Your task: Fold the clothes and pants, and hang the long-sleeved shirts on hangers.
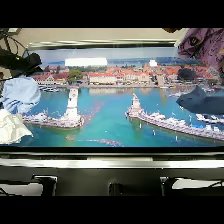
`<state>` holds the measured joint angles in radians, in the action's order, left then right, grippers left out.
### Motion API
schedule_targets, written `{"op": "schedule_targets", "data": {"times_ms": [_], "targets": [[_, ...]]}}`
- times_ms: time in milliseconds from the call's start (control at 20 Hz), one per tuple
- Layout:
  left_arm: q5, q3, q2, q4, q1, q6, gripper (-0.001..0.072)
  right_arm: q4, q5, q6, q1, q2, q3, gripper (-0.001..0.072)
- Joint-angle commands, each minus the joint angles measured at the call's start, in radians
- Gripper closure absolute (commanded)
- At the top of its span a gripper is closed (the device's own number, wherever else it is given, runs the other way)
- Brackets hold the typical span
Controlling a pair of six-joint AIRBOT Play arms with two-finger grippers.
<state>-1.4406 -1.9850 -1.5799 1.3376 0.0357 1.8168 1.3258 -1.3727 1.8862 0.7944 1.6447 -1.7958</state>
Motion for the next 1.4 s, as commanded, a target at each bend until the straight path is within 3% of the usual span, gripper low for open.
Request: {"op": "schedule_targets", "data": {"times_ms": [0,200,400,850,1350], "targets": [[0.000,0.000,-0.001,-0.002,-0.002,0.000,0.0688,0.075,0.044,-0.004,0.041,-0.101,0.244,0.0682],[0.000,0.000,-0.001,-0.002,-0.011,0.000,0.0688,0.132,0.145,0.064,0.051,-0.254,0.559,0.0682],[0.000,0.000,-0.001,-0.002,-0.021,0.000,0.0688,0.227,0.142,0.111,0.050,-0.338,0.729,0.0683],[0.000,0.000,-0.002,-0.002,-0.050,0.000,0.0688,0.410,0.020,0.121,0.050,-0.357,0.807,0.0681],[0.000,0.000,-0.003,-0.002,-0.050,0.000,0.0688,0.438,-0.050,0.135,0.050,-0.357,0.807,0.0627]]}}
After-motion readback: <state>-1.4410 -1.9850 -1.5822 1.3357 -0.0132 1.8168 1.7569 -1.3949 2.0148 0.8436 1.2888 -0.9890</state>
